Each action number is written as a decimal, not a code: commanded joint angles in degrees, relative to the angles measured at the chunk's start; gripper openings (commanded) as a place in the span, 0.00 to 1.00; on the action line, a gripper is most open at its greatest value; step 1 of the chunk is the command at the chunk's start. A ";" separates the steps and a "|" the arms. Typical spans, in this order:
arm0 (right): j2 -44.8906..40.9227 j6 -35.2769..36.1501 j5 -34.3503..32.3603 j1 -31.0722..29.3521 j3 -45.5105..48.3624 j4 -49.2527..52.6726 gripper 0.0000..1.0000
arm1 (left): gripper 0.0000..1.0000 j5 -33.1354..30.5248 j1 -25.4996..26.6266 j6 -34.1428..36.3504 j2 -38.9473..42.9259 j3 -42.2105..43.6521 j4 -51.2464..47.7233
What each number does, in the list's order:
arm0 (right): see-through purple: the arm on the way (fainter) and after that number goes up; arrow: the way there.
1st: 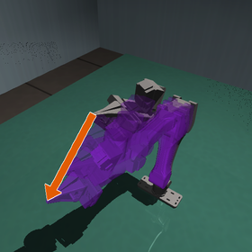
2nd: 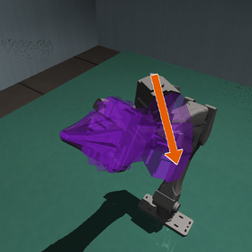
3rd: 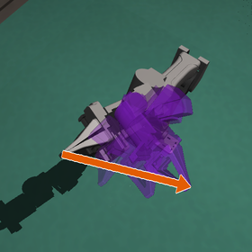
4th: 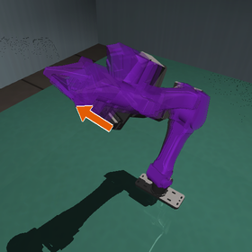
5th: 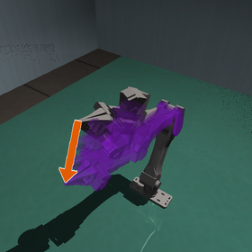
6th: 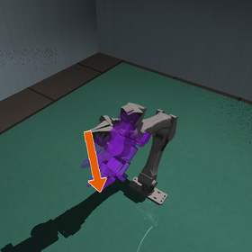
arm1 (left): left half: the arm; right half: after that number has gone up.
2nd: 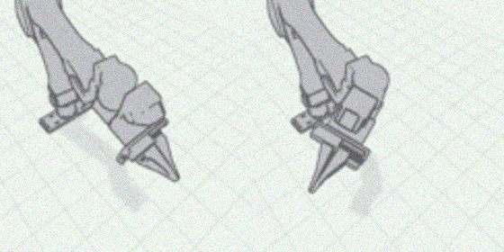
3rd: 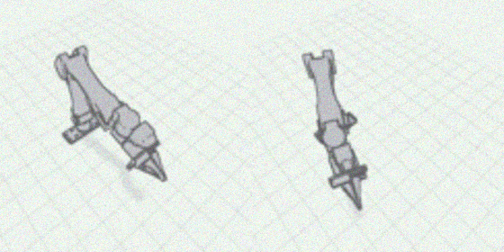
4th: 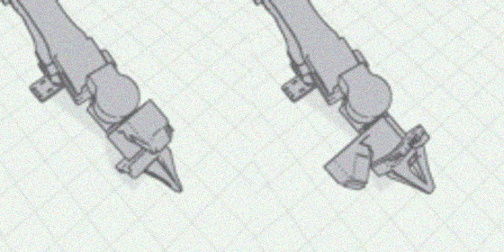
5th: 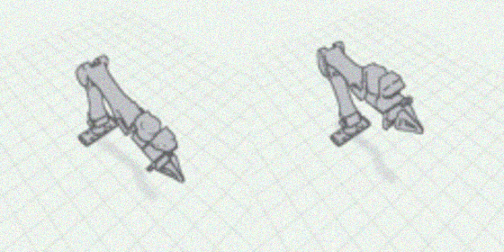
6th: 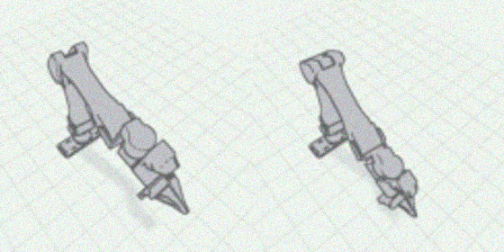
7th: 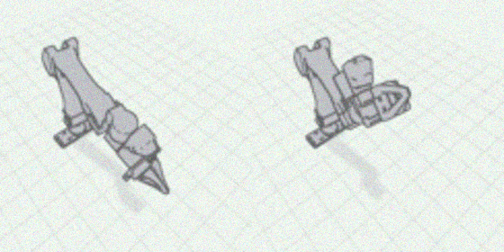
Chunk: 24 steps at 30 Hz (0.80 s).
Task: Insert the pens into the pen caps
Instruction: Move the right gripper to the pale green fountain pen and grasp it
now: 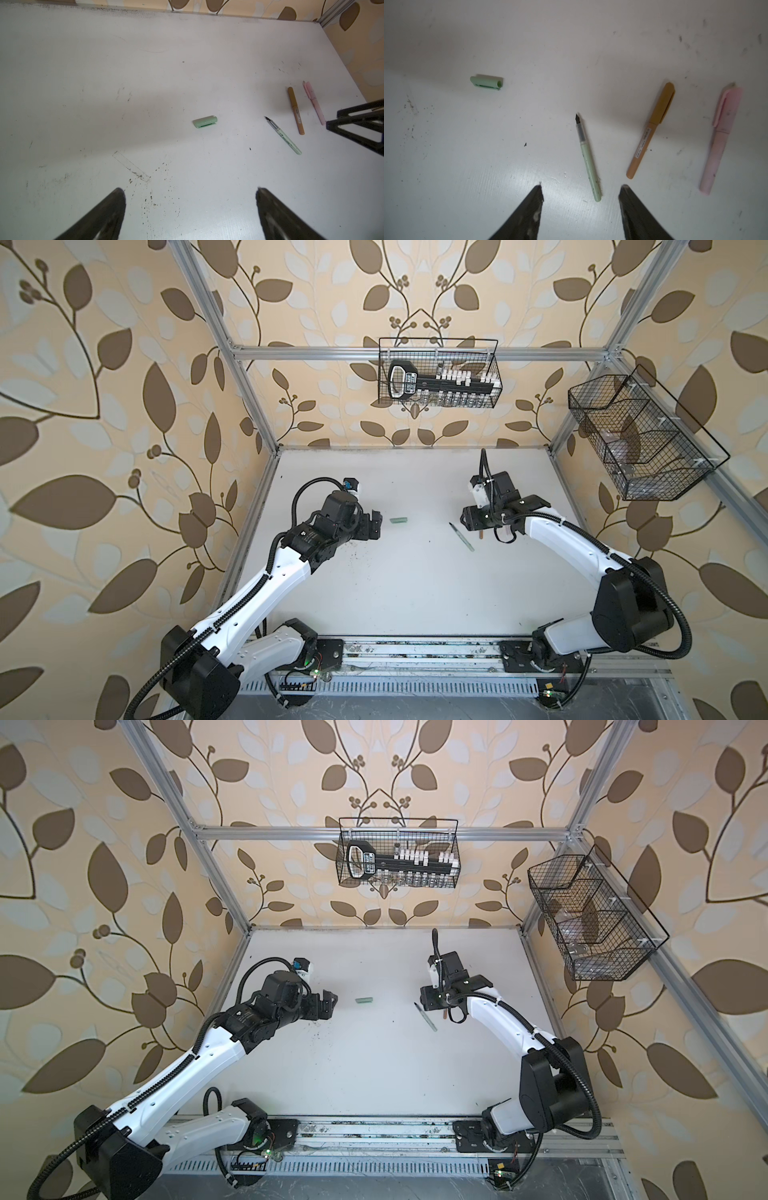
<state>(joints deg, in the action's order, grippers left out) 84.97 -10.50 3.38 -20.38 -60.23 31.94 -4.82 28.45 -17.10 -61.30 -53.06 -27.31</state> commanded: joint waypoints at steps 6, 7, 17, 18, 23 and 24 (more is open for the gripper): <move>6.32 1.25 1.83 -2.05 1.52 -0.15 0.61 | 0.99 -1.08 0.13 -1.47 1.74 -0.72 -2.05; 6.96 1.51 1.64 -2.03 1.43 -0.57 0.61 | 0.99 -1.36 0.12 -1.69 2.18 -0.24 -2.09; 13.72 1.84 1.25 -0.41 0.72 -0.96 0.59 | 0.99 -2.51 0.18 -2.14 3.90 0.94 -2.72; 14.11 1.69 1.56 -0.11 0.97 -1.32 0.58 | 0.99 -2.50 0.13 -2.06 3.91 0.87 -2.77; 15.35 1.40 2.37 -0.03 1.68 -2.43 0.51 | 0.99 -2.68 0.09 -1.60 3.86 0.78 -2.78; 15.45 1.36 2.27 -0.16 1.63 -2.34 0.50 | 0.99 -2.79 0.16 -1.57 3.82 0.83 -2.79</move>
<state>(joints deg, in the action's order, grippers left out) 99.42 -9.47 4.60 -20.23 -58.92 30.09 -6.15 28.47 -18.44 -58.65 -52.16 -29.54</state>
